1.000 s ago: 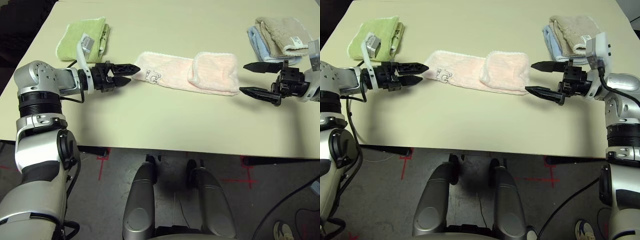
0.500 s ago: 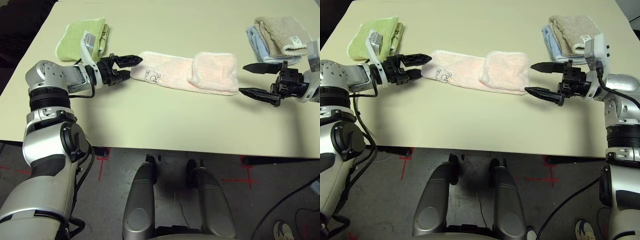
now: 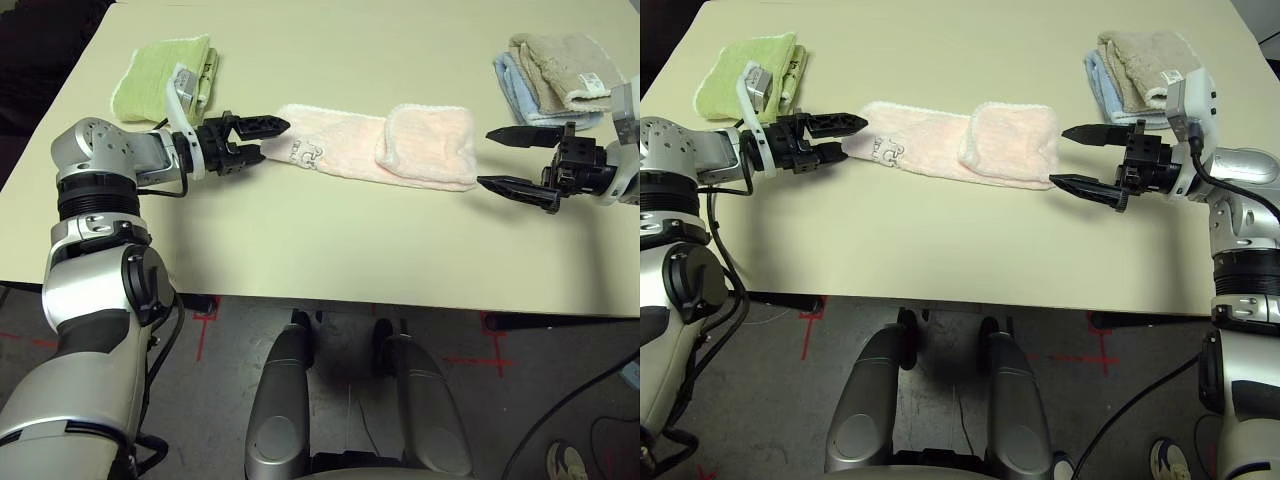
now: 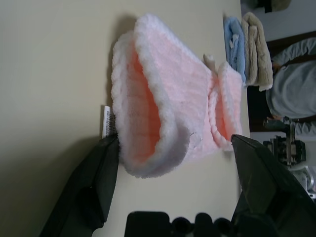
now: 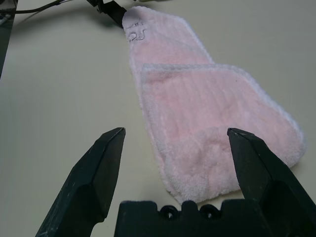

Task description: Fold the towel and set it aside.

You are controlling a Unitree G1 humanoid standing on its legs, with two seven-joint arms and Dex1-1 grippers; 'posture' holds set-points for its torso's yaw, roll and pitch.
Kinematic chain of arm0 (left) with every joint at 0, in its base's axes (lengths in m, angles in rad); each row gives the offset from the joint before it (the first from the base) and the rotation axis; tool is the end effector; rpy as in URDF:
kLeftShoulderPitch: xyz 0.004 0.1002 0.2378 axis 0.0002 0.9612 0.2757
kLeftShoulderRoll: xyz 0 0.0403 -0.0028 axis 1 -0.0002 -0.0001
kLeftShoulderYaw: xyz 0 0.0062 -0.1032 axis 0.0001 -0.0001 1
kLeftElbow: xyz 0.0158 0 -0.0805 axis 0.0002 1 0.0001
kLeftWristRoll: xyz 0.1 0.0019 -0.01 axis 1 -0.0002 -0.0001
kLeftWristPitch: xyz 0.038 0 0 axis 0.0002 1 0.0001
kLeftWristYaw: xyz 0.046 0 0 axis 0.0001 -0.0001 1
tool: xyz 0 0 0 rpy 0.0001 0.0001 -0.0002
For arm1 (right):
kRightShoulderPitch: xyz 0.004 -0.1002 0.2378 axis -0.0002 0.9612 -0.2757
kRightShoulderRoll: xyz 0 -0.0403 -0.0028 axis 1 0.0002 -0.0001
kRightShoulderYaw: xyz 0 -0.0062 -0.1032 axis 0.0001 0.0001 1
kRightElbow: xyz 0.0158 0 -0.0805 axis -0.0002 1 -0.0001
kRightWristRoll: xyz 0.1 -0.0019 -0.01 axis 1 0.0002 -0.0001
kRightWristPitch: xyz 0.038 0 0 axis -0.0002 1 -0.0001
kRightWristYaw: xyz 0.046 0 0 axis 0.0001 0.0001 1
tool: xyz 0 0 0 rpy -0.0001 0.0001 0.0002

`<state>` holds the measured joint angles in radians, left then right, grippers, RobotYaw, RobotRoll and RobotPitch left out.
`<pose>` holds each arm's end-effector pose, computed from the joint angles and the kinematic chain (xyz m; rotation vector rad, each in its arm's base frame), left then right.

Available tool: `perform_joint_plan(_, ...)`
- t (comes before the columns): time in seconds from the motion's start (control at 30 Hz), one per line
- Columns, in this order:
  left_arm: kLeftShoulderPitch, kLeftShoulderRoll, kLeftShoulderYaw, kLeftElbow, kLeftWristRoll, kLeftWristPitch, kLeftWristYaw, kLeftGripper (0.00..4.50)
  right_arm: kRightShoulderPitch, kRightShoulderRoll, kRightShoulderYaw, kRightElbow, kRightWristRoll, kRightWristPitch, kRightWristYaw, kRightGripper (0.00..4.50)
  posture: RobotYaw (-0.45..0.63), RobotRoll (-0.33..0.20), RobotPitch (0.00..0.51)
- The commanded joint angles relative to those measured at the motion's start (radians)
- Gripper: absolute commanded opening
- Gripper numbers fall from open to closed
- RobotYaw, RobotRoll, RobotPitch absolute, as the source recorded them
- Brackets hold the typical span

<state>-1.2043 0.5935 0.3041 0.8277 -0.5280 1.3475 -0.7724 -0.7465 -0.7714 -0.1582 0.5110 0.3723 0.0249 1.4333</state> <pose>0.3328 0.2534 0.2426 -0.6880 0.5778 -0.7509 0.2956 -0.3131 0.2292 -0.4175 -0.1408 1.1026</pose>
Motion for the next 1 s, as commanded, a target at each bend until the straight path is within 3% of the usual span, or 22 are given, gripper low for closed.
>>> perform_joint_plan(0.03, 0.021, 0.006, -0.018, 0.012, 0.007, 0.015, 0.004, 4.50, 0.015, -0.002, 0.011, -0.004, -0.005, -0.014, 0.002, 4.47, 0.07, 0.000, 0.305)
perform_joint_plan(0.17, 0.003, -0.018, 0.015, 0.043, 0.005, -0.017, 0.037, 4.50, 0.014, 0.000, 0.013, 0.000, -0.008, -0.019, 0.001, 4.47, 0.07, 0.000, 0.307)
perform_joint_plan(0.27, -0.001, -0.025, 0.023, 0.051, 0.006, -0.026, 0.044, 3.84, 0.014, -0.004, 0.011, 0.001, -0.009, -0.021, 0.001, 4.50, 0.07, 0.000, 0.308)
perform_joint_plan(0.6, -0.008, -0.033, 0.020, 0.071, 0.004, -0.069, 0.042, 0.18, 0.013, -0.016, 0.007, 0.012, -0.009, -0.027, 0.003, 4.50, 0.06, 0.000, 0.305)
perform_joint_plan(0.73, -0.006, -0.027, 0.021, 0.073, 0.005, -0.071, 0.043, 0.07, 0.016, -0.018, 0.005, 0.009, -0.008, -0.025, 0.001, 4.50, 0.06, 0.000, 0.305)
perform_joint_plan(1.0, 0.030, 0.071, 0.003, 0.013, -0.002, -0.008, 0.012, 0.07, 0.010, -0.010, 0.011, 0.016, -0.010, -0.027, 0.001, 4.50, 0.09, 0.000, 0.311)
